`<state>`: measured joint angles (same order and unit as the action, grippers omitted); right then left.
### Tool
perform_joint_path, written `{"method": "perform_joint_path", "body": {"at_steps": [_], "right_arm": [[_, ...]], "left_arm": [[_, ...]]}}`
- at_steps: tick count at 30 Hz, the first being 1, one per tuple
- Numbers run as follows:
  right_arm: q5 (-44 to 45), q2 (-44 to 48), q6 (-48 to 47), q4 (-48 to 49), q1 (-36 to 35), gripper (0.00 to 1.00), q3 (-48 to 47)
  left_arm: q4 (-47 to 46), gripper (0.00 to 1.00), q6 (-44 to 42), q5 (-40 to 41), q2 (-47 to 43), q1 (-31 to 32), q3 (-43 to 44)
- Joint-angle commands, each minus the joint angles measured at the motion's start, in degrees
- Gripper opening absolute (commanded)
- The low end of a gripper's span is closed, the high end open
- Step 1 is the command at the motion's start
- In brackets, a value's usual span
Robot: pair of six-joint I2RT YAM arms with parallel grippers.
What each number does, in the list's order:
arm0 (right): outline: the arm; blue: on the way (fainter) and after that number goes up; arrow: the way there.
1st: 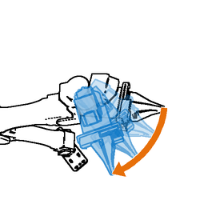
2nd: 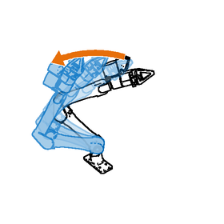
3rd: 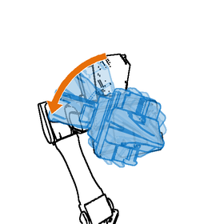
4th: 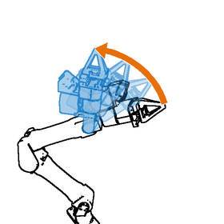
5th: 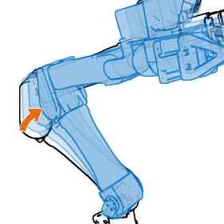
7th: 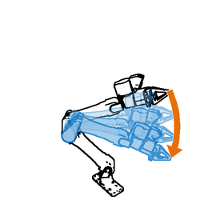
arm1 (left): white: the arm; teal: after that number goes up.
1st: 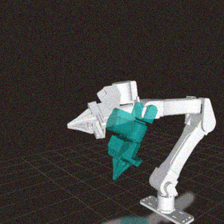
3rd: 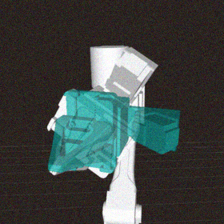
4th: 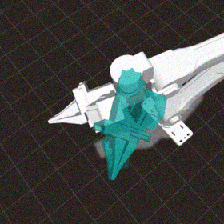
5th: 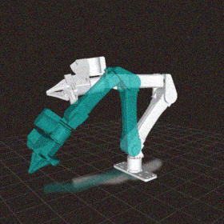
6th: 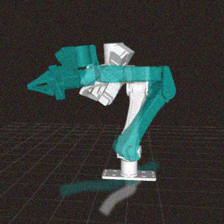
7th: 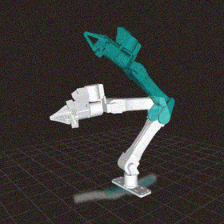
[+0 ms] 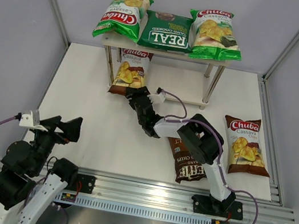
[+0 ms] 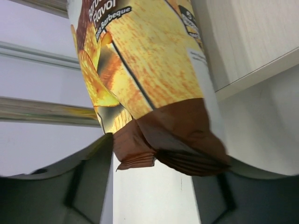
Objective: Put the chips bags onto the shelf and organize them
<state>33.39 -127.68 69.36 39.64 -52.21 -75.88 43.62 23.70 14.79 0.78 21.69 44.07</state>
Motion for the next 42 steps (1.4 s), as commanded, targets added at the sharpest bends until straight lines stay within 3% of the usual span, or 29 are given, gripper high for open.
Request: {"method": "perform_joint_path", "body": {"at_steps": [1, 8, 20, 25, 30, 42], "right_arm": [[0.7, 4.9, -2.0, 3.7, -0.3, 0.65, 1.4], [-1.9, 3.7, -1.3, 4.7, 1.1, 0.43, 0.6], [-4.6, 1.4, -2.9, 2.3, 3.0, 0.36, -4.5], [-6.5, 2.6, -1.6, 2.9, 3.0, 0.44, -1.6], [-8.3, 6.1, -0.7, 3.6, 3.0, 0.61, 4.3], [-13.7, 18.6, -9.6, 7.7, 3.0, 0.74, 16.5]], "left_arm": [[-2.7, 0.99, -1.4, -1.3, -3.4, 0.1, -0.3], [-2.9, 0.99, -1.5, -1.3, -3.5, 0.1, -0.3], [-2.7, 0.99, -1.5, -1.3, -3.6, 0.1, -0.3], [-2.8, 0.99, -1.3, -1.2, -3.7, 0.1, -0.3], [-2.7, 0.99, -1.3, -1.2, -3.4, 0.1, -0.3], [-2.8, 0.99, -1.1, -1.4, -2.4, 0.1, -0.3]]}}
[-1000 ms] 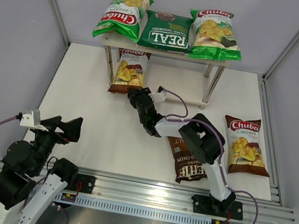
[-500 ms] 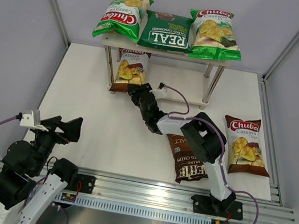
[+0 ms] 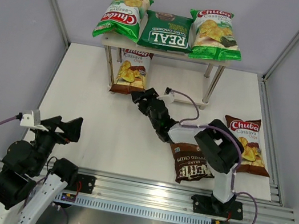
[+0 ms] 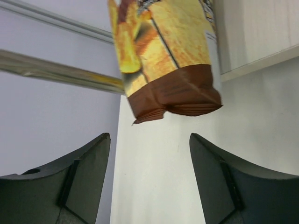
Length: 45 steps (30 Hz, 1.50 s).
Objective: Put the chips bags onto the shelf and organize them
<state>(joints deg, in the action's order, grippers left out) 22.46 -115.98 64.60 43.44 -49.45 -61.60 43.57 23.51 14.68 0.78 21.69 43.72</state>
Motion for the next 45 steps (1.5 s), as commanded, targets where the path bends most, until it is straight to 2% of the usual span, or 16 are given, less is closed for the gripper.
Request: {"method": "perform_joint_path", "body": {"at_steps": [1, 3, 7, 10, 12, 13, 16, 17, 20, 25, 27, 31, 34, 37, 42, 45], "right_arm": [[-3.0, 8.1, -5.3, 2.2, 0.2, 0.77, 3.4], [-3.6, 12.8, -7.0, 0.6, 0.3, 0.79, 7.3], [-4.5, 22.2, -11.4, -7.1, 0.2, 0.99, 14.1], [-4.2, 30.6, -16.6, -18.4, 0.2, 1.0, 16.3], [-2.2, 37.2, -17.6, -25.0, 0.2, 1.0, 17.2], [-0.9, 39.3, -17.1, -32.6, 0.3, 0.99, 17.0], [1.6, 47.2, -19.3, -43.1, 0.3, 0.99, 16.5], [2.1, 51.0, -21.1, -46.4, 0.3, 0.99, 16.5], [6.3, 59.8, -24.1, -54.0, 0.2, 0.99, 18.5], [5.4, 74.0, -26.2, -66.4, 0.3, 0.99, 19.1], [6.3, 75.8, -26.0, -74.2, 0.4, 0.99, 16.4], [3.5, 79.5, -26.6, -81.4, 0.4, 0.99, 13.3], [1.5, 82.6, -26.6, -84.1, 0.3, 1.0, 12.3], [1.1, 86.2, -26.5, -85.0, 0.4, 1.0, 12.4], [0.1, 89.8, -26.2, -87.5, 0.3, 0.99, 12.2], [0.3, 91.5, -26.0, -89.0, 0.3, 0.99, 11.3]], "left_arm": [[-2.8, 0.99, -0.9, -1.8, -1.4, 0.1, 0.0], [-3.0, 0.99, -0.7, -2.6, 0.6, 0.1, 0.3], [-3.0, 0.99, 0.8, -5.8, 6.6, 0.1, 1.4], [-1.5, 0.99, 6.9, -5.1, 12.3, 0.1, 1.5], [-4.4, 0.99, 9.4, -8.1, 15.3, 0.1, -2.1], [-6.1, 0.99, 12.4, -11.7, 16.1, 0.1, -3.6], [-16.3, 0.99, 19.3, -21.5, 20.3, 0.1, -11.6], [-22.9, 0.99, 20.9, -23.8, 22.0, 0.1, -13.5], [-33.2, 0.99, 26.8, -28.6, 30.1, 1.1, -18.6], [-40.5, 0.99, 31.0, -22.3, 44.9, 10.4, -18.2], [-43.3, 0.99, 33.8, -20.2, 48.9, 13.4, -18.1], [-51.0, 0.99, 37.9, -16.2, 58.5, 22.1, -16.2], [-53.7, 0.99, 40.6, -12.9, 67.1, 27.9, -12.1], [-58.2, 0.99, 43.2, -13.8, 76.5, 31.9, -7.1], [-61.2, 0.99, 46.8, -15.6, 91.0, 35.3, 1.4], [-61.6, 0.99, 49.2, -14.9, 94.7, 36.7, 4.4]]}}
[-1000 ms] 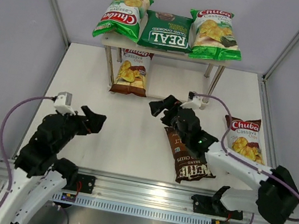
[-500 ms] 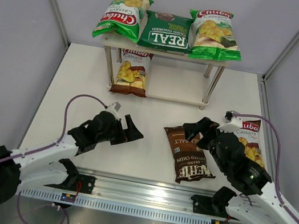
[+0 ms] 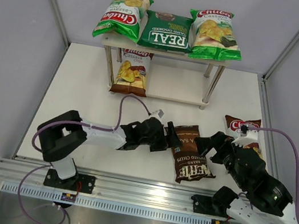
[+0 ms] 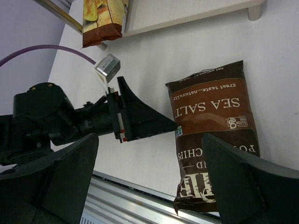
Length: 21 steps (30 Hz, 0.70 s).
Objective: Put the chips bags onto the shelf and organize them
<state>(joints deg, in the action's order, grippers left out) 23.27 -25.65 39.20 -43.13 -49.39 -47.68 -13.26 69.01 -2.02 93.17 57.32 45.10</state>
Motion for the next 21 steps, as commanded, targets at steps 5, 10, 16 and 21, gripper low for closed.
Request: {"method": "perform_joint_path", "body": {"at_steps": [5, 10, 16, 21], "right_arm": [[-0.4, 4.1, -0.4, -3.4, 0.3, 0.98, -3.8], [-1.5, 5.3, 0.0, -4.1, 0.3, 0.98, -4.4], [-1.6, 6.0, 0.1, -3.4, 0.3, 0.98, -3.1], [-2.3, 6.0, -0.3, -2.4, 0.3, 0.98, -1.9]], "left_arm": [[-4.0, 0.99, 6.7, 1.8, 9.0, 2.3, 6.9], [-2.0, 0.97, 8.9, 5.1, 12.0, 3.2, 7.9], [-4.8, 0.63, 9.6, 6.1, 12.4, 3.7, 6.5], [-10.8, 0.31, 9.6, 8.2, 8.4, 3.7, 1.2]]}}
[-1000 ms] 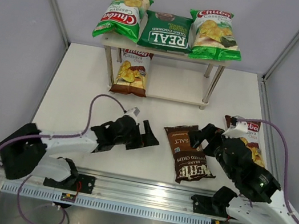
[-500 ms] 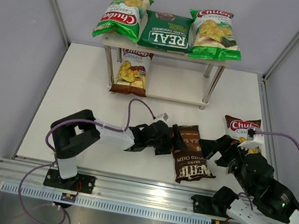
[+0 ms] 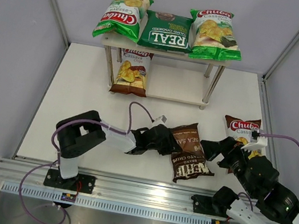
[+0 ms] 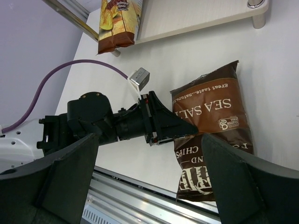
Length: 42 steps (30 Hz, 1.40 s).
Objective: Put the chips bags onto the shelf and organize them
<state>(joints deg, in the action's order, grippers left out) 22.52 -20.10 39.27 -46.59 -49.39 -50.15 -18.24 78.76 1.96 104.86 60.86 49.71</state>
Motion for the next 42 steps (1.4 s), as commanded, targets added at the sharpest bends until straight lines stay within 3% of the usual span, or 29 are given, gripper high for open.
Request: {"method": "perform_joint_path", "body": {"at_steps": [1, 6, 12, 17, 27, 33, 42], "right_arm": [[-1.9, 0.3, -0.7, 1.2, 0.3, 0.99, 1.2], [-5.5, 2.5, -0.4, 7.5, 0.3, 0.99, 6.8], [-10.1, 8.6, 3.1, 19.9, 0.3, 0.99, 19.5], [-17.7, 5.6, 6.1, 28.7, 0.3, 0.98, 23.2], [-35.4, -10.9, 11.6, 53.8, 0.3, 0.97, 26.7], [-36.6, -16.9, 11.1, 58.3, 0.2, 0.98, 25.1], [-39.9, -27.5, 12.6, 67.8, -1.3, 0.98, 23.9]], "left_arm": [[-8.4, 0.27, -0.4, 4.5, -4.0, 0.2, -5.2], [-22.3, 0.15, -3.1, 7.0, -10.9, 0.2, -13.5], [-30.2, 0.11, -5.6, 12.9, -22.1, 0.3, -23.9], [-22.7, 0.07, -7.0, 21.6, -39.2, 0.3, -29.3], [5.5, 0.05, -9.5, 37.1, -70.2, 0.3, -29.1], [13.7, 0.03, -10.9, 42.2, -77.2, 0.3, -27.0], [11.4, 0.02, -11.5, 43.0, -81.6, 0.2, -26.8]]}}
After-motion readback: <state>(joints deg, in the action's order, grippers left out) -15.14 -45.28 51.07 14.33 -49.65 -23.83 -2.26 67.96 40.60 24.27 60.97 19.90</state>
